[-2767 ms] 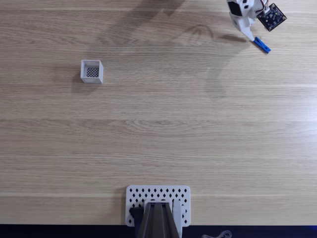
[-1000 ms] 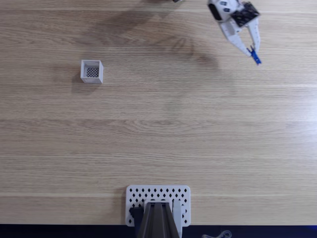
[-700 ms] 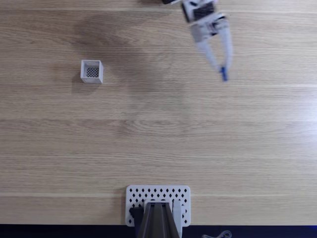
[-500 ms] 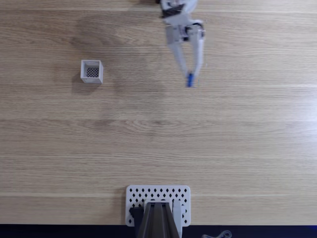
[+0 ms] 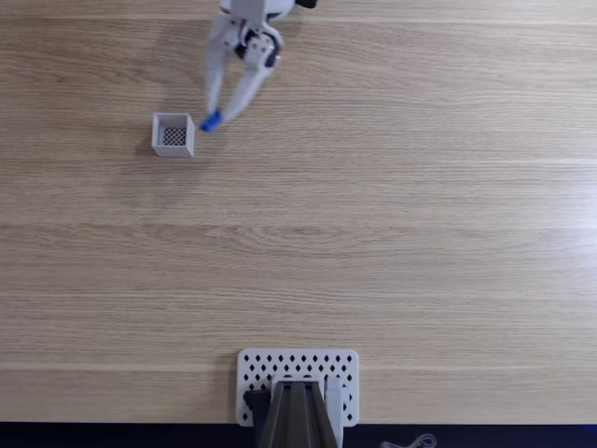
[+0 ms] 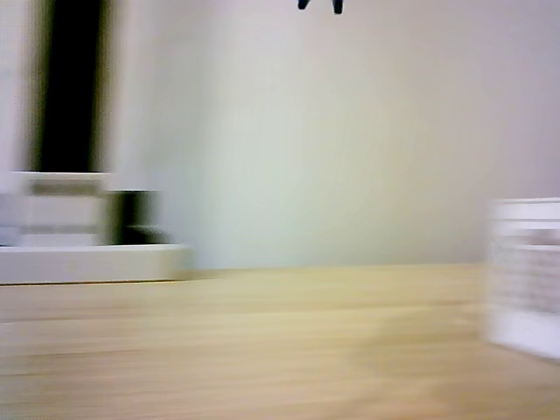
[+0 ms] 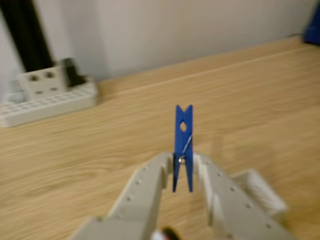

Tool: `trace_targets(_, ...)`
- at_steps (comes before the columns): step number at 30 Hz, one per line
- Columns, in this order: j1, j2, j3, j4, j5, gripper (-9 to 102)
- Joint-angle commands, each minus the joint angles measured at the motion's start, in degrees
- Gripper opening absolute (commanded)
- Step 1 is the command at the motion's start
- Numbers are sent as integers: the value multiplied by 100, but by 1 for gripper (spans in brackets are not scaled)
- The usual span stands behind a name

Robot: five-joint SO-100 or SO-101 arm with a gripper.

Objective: Grasp a peg and put it in the crate.

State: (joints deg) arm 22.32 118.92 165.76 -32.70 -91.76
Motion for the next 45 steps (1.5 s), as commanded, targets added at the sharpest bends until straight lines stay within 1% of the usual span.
trace_targets(1,448,-237,-290,-220,-132,-1)
trace_targets(8,747,-1116,-844,-220,-70,-1)
trace_targets(17,888,-1951,-1591,-220,-62,-1)
trace_targets(29,1090,-2646,-2162,-220,-53,-1)
trace_targets(35,1037,-2725,-2180,-211,-53,0)
trace_targets(37,1028,-2716,-2171,-211,-53,3)
trace_targets(42,1028,-2689,-2171,-211,-53,14)
trace_targets(45,1028,-2672,-2171,-211,-53,16)
